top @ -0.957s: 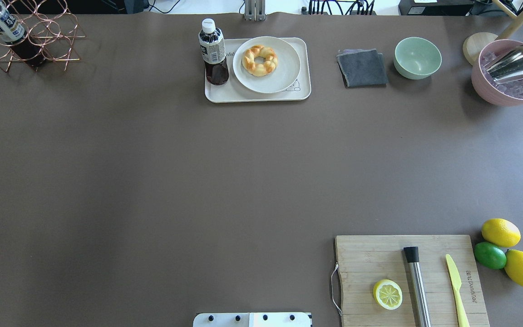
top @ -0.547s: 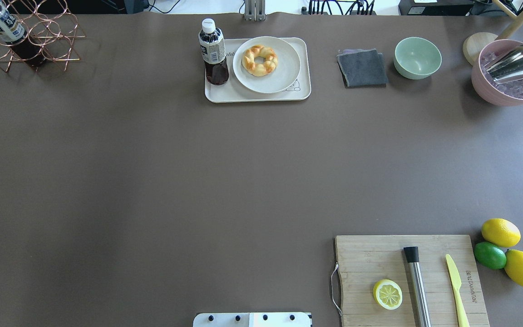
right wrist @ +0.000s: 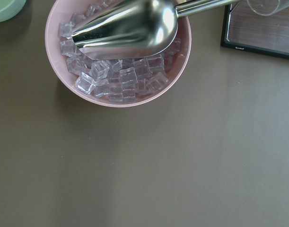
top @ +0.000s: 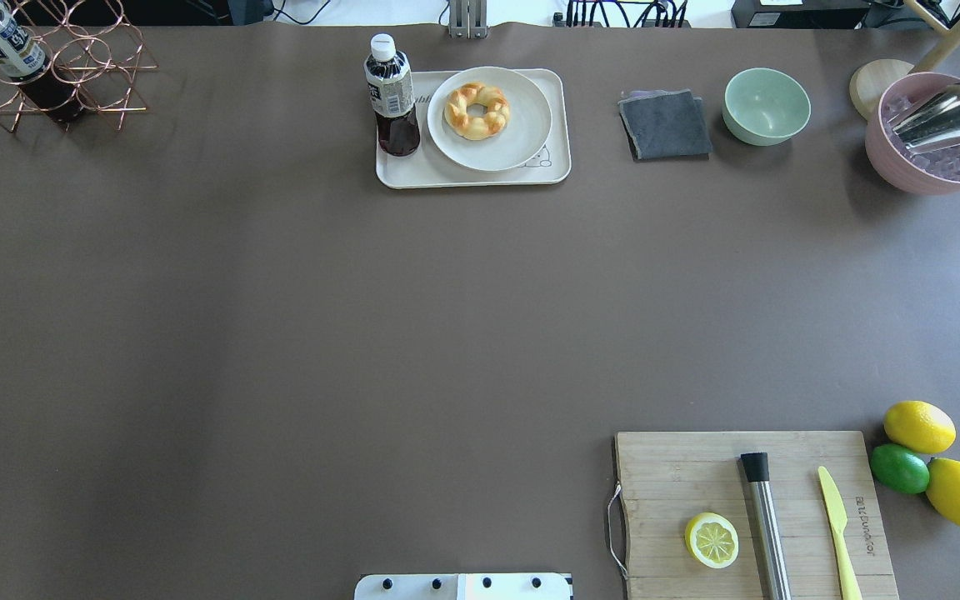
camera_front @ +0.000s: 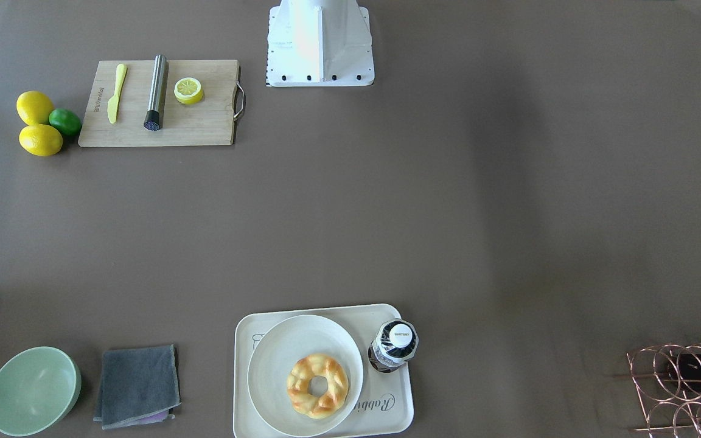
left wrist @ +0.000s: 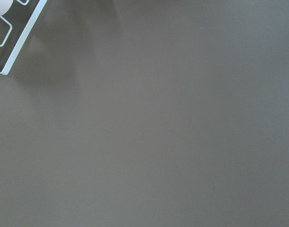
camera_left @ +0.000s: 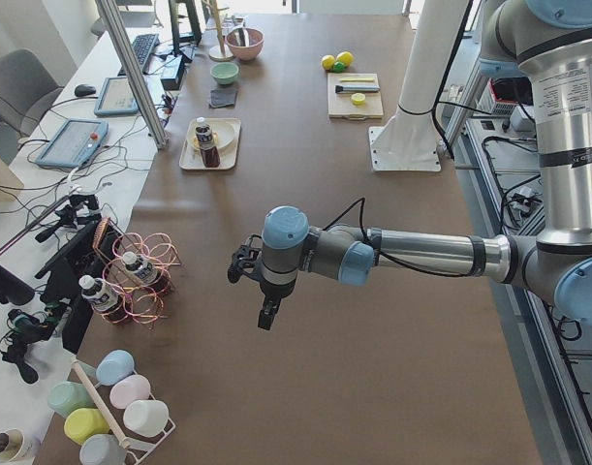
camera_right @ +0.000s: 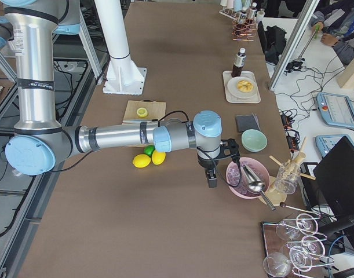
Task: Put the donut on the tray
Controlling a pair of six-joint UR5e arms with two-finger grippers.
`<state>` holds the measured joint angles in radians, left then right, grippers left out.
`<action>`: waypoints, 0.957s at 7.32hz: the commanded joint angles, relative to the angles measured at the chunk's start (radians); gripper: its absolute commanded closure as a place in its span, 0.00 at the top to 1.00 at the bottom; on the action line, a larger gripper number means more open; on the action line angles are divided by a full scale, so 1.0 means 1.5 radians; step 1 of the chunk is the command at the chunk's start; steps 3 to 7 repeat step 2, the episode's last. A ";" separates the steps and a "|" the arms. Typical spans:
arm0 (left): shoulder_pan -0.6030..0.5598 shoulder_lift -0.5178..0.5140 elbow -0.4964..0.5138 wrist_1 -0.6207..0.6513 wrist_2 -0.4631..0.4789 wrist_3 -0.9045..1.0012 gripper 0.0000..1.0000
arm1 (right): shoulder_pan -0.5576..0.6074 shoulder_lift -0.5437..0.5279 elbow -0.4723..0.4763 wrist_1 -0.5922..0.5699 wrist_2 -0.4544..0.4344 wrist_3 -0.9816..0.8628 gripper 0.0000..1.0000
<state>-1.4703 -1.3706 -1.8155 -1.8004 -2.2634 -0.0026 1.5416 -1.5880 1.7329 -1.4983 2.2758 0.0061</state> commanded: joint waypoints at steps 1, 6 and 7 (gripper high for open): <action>-0.001 0.001 -0.003 -0.001 0.002 0.001 0.98 | 0.000 0.002 0.004 -0.010 -0.001 0.000 1.00; -0.001 0.001 -0.004 -0.001 0.003 0.001 0.98 | 0.000 0.002 0.004 -0.011 -0.001 0.000 1.00; -0.001 0.001 -0.004 -0.001 0.003 0.001 0.98 | 0.000 0.002 0.004 -0.011 -0.001 0.000 1.00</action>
